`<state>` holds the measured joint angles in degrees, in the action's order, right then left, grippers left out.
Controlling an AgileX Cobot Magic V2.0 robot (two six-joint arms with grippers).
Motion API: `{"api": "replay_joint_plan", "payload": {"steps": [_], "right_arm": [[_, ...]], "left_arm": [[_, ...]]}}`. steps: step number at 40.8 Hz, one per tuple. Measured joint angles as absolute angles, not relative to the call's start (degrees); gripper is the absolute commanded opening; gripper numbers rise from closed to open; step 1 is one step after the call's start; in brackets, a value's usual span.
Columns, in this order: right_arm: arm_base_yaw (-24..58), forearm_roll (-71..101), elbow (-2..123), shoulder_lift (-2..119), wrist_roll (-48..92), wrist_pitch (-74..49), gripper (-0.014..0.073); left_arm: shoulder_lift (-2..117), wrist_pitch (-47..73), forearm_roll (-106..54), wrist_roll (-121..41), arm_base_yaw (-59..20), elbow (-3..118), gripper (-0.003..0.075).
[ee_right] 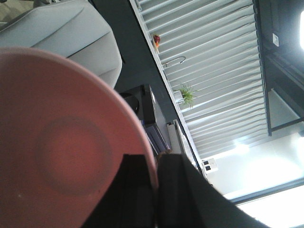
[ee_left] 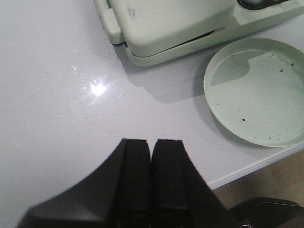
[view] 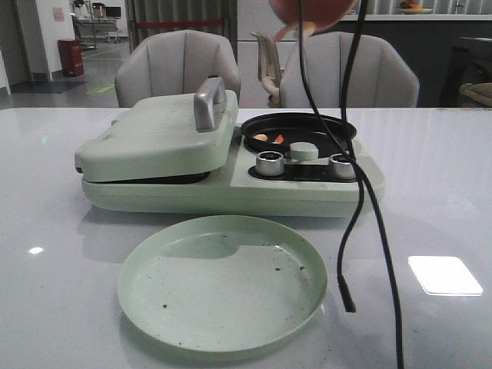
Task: Make breakfast with bread and shrimp
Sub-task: 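Tilt the pink bowl with the right gripper to pour shrimp into the pan, then carry the empty bowl back and set it down on the table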
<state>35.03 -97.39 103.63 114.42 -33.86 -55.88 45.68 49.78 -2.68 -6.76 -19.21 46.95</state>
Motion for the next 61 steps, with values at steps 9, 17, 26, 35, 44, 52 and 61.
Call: {"api": "replay_joint_plan", "payload": {"steps": [9, 17, 26, 35, 44, 52, 61], "right_arm": [[35.0, -97.5, 103.6, 114.4, -33.9, -56.9, 0.0044], [34.9, -91.4, 103.6, 114.1, -33.2, -59.7, 0.0043], [29.6, -63.0, 95.7, 104.3, -28.7, -61.0, 0.0043], [13.5, -36.9, 75.7, 88.7, -20.9, -57.7, 0.0043], [-4.9, -8.6, 63.4, 85.9, -5.0, -49.7, 0.0043], [-11.0, 1.4, 57.8, 87.5, 1.9, -42.9, 0.0045], [-11.1, 3.1, 57.2, 92.5, 2.7, -39.5, 0.0097]], "left_arm": [[45.7, 49.8, -2.7, -6.8, -19.2, 47.0, 0.0100], [45.7, 49.8, -2.5, -6.8, -19.2, 47.0, 0.0100], [45.7, 49.8, -1.6, -6.8, -19.2, 47.0, 0.0100], [45.7, 49.8, -1.4, -6.8, -19.2, 47.0, 0.0100], [45.7, 49.8, -1.4, -6.8, -19.2, 47.0, 0.0100], [45.7, 49.8, -1.4, -6.8, -19.2, 47.0, 0.0100], [45.7, 49.8, -1.4, -6.8, -19.2, 47.0, 0.0100]]}}
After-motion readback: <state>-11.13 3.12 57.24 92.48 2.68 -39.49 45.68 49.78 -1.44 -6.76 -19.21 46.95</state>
